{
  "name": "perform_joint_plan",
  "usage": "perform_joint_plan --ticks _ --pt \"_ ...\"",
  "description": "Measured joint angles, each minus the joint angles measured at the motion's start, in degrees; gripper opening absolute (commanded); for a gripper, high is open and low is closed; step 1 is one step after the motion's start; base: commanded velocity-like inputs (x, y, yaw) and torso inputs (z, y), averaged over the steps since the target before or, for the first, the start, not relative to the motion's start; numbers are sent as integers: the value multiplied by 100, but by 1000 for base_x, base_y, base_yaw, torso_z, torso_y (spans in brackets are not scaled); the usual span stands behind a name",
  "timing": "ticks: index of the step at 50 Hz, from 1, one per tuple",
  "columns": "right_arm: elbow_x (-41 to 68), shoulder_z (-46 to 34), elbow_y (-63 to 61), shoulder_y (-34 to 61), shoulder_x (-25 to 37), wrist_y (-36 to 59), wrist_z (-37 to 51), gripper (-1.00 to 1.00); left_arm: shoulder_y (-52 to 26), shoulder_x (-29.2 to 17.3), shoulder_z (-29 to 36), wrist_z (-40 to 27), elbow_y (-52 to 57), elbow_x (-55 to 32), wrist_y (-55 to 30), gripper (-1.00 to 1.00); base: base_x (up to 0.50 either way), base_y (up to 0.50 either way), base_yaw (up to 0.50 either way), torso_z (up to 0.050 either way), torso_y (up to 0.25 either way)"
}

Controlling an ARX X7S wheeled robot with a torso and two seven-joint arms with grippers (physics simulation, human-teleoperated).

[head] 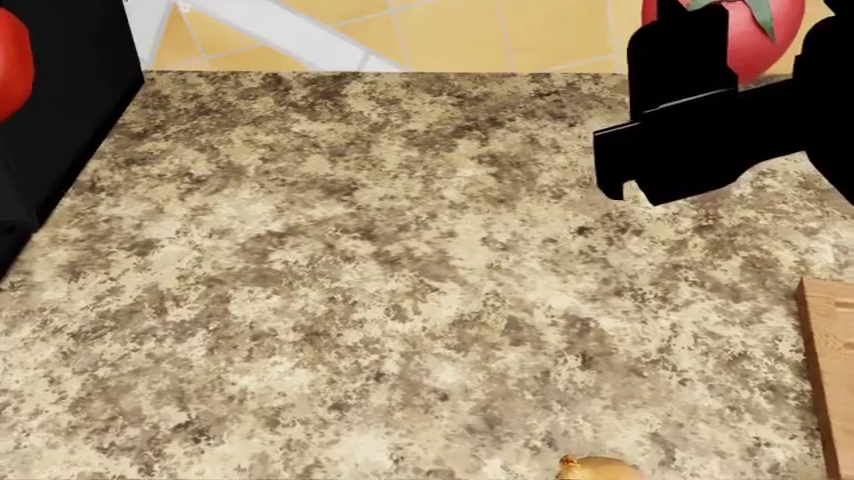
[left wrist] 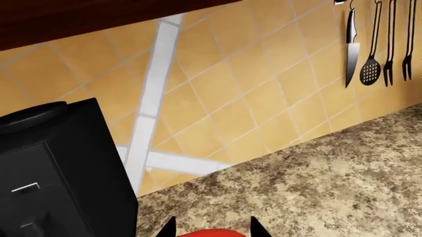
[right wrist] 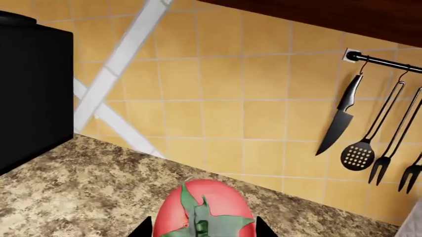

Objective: Place the avocado, onion, tomato and bell pepper on the cutting board.

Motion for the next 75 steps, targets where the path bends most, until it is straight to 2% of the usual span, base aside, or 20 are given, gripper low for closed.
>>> perform_joint_plan --ticks 75 --pt "64 25 -72 -6 187 -94 48 -100 -105 -61 93 146 28 116 118 -100 -12 -246 0 0 0"
